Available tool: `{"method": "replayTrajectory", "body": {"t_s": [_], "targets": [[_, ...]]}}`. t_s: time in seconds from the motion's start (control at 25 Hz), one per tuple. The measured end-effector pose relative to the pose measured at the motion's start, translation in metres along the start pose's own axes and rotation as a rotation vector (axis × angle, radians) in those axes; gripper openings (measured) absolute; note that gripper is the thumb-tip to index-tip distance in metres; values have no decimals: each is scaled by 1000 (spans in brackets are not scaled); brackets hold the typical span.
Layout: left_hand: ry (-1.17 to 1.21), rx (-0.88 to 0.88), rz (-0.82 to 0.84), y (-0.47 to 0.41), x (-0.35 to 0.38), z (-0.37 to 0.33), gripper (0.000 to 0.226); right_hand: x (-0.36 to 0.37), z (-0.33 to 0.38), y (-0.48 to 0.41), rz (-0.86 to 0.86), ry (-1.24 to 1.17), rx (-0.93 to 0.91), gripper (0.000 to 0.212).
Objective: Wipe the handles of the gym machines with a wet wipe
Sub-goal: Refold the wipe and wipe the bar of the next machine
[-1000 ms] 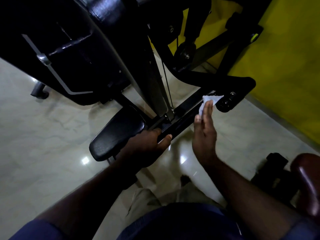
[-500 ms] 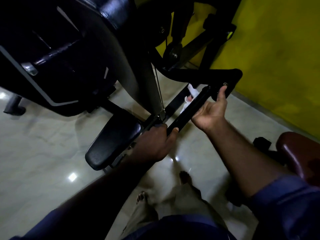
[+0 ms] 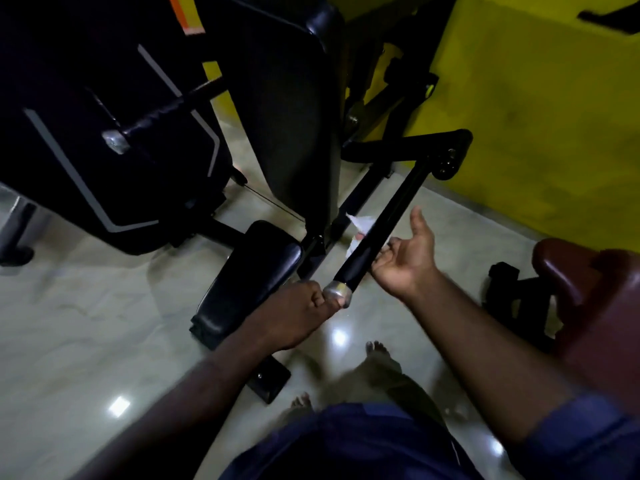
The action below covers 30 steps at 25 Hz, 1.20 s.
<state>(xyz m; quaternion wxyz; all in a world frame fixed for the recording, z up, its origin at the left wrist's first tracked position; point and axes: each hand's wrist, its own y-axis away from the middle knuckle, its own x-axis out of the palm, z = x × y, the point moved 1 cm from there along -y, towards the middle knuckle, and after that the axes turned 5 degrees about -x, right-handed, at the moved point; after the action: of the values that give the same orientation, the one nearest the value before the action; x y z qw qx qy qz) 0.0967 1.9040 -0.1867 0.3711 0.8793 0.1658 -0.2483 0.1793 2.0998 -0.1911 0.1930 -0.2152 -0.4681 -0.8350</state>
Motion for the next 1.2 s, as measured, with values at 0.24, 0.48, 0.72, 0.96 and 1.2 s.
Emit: {"method": "replayTrajectory", "body": {"t_s": [0.24, 0.48, 0.72, 0.96, 1.2], "targets": [[307, 64, -185, 4, 6, 36, 14, -43, -91, 53, -163, 461, -380, 14], [815, 11, -146, 0, 19, 21, 15, -61, -91, 60, 93, 1315, -1327, 42], [1159, -112, -62, -3, 22, 2, 34, -51, -68, 37, 702, 1749, -1548, 42], [923, -97, -9, -16, 14, 7, 48, -75, -81, 41, 522, 1698, -1444, 41], [543, 106, 48, -19, -4, 17, 19, -30, -169, 69, -280, 215, -772, 26]]}}
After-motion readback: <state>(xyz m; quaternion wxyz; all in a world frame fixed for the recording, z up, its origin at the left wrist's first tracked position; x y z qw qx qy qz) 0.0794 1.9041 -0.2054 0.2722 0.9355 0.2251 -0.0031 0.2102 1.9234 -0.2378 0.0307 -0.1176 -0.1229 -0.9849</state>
